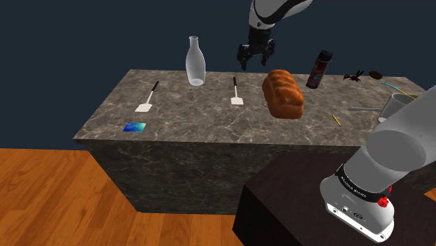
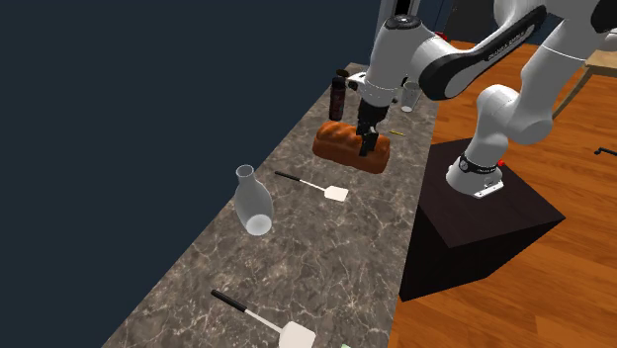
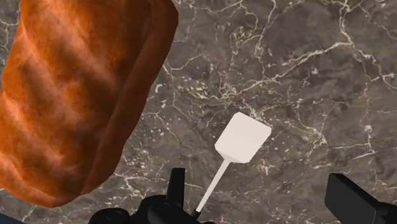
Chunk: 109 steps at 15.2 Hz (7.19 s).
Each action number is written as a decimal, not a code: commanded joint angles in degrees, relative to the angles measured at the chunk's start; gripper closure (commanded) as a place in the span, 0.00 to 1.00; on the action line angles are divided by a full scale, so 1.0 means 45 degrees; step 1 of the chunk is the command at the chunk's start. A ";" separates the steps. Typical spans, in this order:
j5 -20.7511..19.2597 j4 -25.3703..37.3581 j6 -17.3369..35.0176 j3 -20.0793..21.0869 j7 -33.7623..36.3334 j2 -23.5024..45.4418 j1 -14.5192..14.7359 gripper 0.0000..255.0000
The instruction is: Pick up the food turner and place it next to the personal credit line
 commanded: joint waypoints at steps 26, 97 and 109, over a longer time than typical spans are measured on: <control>-0.0473 0.5310 0.3344 -0.0897 0.4648 0.8986 -0.0418 0.00; -0.1627 1.1851 -0.0061 0.0148 1.0755 1.2529 0.4781 1.00; -0.1627 1.1849 -0.0062 0.0148 1.0755 1.2528 0.4781 0.00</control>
